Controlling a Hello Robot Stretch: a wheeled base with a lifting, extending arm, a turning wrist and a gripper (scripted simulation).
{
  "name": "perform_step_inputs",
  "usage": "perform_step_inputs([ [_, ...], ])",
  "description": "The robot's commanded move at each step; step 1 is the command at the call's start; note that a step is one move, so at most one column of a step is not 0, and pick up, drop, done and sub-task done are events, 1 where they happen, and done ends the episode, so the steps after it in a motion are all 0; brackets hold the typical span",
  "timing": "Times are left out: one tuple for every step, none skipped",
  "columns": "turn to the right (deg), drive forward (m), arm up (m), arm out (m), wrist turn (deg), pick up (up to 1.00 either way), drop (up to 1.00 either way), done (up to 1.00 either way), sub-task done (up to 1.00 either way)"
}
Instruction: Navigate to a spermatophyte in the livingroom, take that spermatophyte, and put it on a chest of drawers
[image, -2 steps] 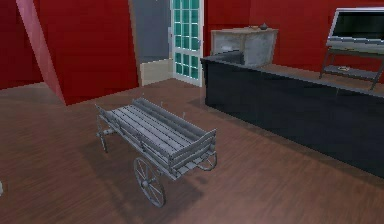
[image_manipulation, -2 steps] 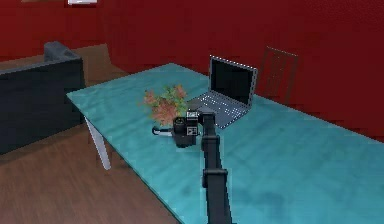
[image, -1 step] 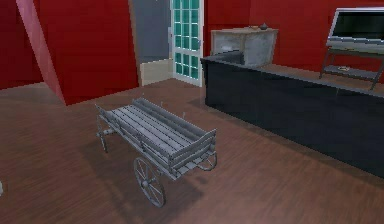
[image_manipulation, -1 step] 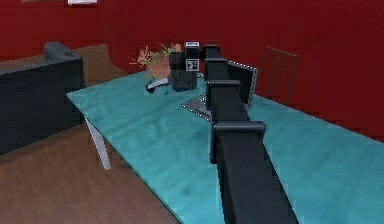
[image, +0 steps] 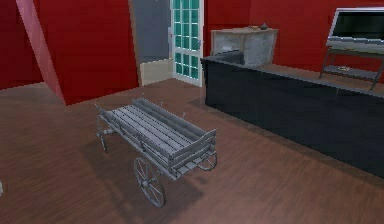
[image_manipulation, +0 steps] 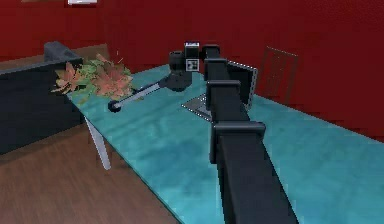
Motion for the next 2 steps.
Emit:
perform_step_inputs([
  [0.0, 0.0, 0.0, 0.0, -45.0, 0.0, 0.0, 0.0, 0.0],
  [0.0, 0.0, 0.0, 0.0, -18.0, 0.0, 0.0, 0.0, 0.0],
])
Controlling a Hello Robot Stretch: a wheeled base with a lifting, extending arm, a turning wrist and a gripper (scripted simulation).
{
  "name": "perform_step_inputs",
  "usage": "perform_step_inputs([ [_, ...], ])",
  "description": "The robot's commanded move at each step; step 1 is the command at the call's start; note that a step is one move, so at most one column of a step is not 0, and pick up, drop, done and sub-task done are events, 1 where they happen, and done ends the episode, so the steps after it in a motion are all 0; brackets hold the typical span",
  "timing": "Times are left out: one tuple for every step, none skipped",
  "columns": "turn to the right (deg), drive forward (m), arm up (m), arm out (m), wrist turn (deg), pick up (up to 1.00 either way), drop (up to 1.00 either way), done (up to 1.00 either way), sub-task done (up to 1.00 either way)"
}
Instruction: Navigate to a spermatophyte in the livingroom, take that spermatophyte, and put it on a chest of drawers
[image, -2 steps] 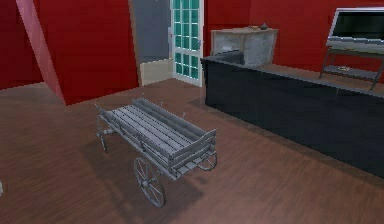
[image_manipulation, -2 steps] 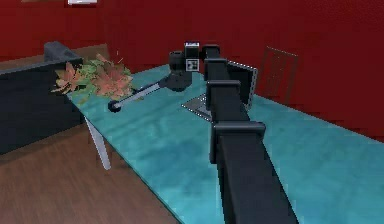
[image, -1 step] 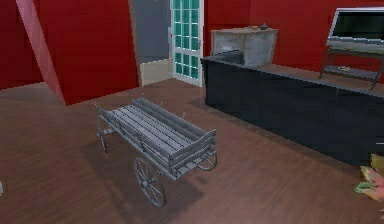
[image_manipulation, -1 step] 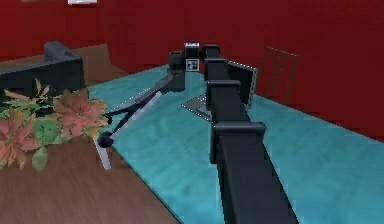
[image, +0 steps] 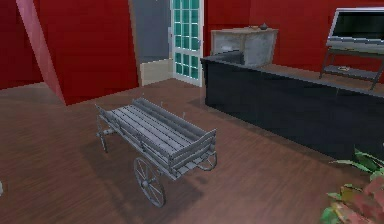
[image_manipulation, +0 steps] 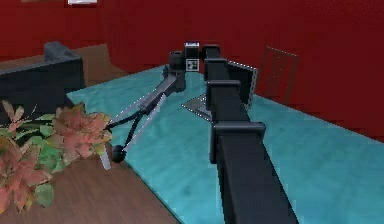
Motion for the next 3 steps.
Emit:
perform_step_inputs([
  [0.0, 0.0, 0.0, -0.38, 0.0, 0.0, 0.0, 0.0, 0.0],
  [-45.0, 0.0, 0.0, 0.0, 0.0, 0.0, 0.0, 0.0, 0.0],
  [-6.0, 0.0, 0.0, 0.0, 0.0, 0.0, 0.0, 0.0, 0.0],
])
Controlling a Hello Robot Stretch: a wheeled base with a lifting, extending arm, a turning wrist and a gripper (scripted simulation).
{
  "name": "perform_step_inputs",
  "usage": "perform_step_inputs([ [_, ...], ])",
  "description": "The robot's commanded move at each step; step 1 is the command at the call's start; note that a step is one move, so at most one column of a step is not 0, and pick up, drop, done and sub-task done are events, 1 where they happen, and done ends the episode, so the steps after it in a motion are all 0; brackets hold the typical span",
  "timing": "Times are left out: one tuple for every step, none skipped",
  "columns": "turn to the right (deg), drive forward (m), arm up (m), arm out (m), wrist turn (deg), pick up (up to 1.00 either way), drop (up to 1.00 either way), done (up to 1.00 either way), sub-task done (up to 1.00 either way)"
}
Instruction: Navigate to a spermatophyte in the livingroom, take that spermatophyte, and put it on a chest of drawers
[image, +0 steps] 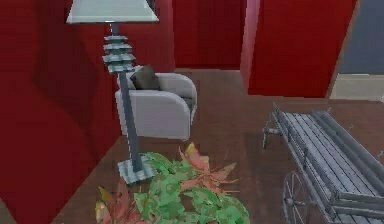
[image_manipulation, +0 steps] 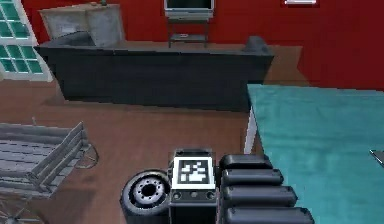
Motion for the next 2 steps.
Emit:
perform_step_inputs([
  [0.0, 0.15, 0.0, 0.0, 0.0, 0.0, 0.0, 0.0, 0.0],
  [-45.0, 0.0, 0.0, 0.0, 0.0, 0.0, 0.0, 0.0, 0.0],
])
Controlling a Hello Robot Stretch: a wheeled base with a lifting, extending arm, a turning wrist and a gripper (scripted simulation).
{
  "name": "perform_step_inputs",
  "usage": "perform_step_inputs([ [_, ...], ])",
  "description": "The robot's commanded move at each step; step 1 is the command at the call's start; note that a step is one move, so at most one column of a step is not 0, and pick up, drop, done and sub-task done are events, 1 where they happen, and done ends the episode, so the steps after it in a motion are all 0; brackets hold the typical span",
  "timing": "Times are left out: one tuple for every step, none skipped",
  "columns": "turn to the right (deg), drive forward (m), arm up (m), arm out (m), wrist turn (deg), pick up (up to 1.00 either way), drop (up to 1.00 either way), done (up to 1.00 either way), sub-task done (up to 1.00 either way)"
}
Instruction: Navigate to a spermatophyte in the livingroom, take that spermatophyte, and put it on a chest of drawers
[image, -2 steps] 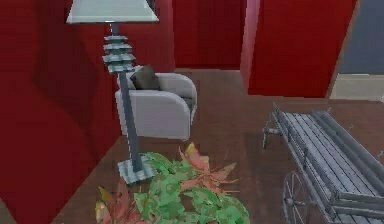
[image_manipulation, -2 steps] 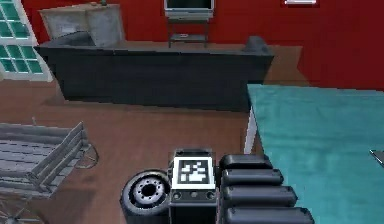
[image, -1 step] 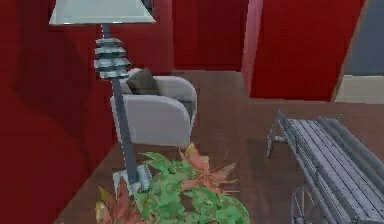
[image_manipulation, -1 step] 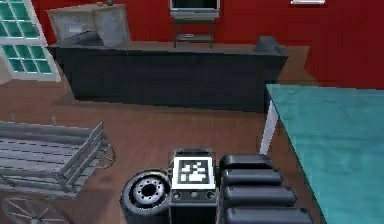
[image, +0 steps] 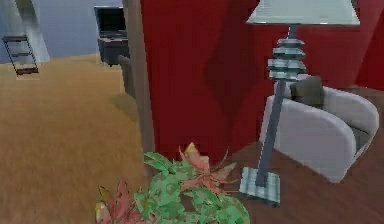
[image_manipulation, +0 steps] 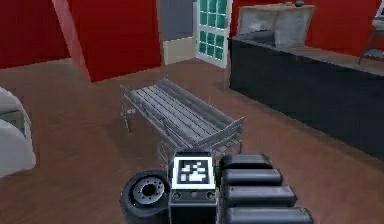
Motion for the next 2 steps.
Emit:
perform_step_inputs([
  [-18.0, 0.0, 0.0, 0.0, 0.0, 0.0, 0.0, 0.0, 0.0],
  [0.0, 0.45, 0.0, 0.0, 0.0, 0.0, 0.0, 0.0, 0.0],
])
